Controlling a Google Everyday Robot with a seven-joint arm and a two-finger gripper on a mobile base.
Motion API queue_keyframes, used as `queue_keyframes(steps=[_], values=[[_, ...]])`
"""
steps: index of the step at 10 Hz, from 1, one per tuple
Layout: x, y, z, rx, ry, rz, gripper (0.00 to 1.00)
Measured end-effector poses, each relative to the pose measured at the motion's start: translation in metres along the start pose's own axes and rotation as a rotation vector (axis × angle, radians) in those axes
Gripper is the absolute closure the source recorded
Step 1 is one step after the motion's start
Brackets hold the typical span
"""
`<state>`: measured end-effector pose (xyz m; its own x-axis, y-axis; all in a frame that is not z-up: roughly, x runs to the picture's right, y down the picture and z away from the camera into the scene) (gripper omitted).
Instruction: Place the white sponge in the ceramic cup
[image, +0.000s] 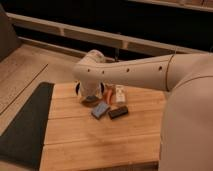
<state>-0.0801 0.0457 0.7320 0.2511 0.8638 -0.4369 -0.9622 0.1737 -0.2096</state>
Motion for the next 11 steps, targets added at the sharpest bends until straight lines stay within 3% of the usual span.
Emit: queue_keyframes(steps=[3, 5, 6, 8, 11], values=[[0.001, -0.007, 0.006, 0.021, 0.008, 0.011, 0.35], [0.005, -0.048, 0.018, 0.092, 0.030, 0.061, 0.35], [0.005, -0.059, 0.023, 0.106, 0.033, 0.073, 0.35], [0.004, -0.073, 0.043, 0.104, 0.046, 0.097, 0.35], [0.010, -0.068, 0.078, 0.079, 0.100, 0.060, 0.35]])
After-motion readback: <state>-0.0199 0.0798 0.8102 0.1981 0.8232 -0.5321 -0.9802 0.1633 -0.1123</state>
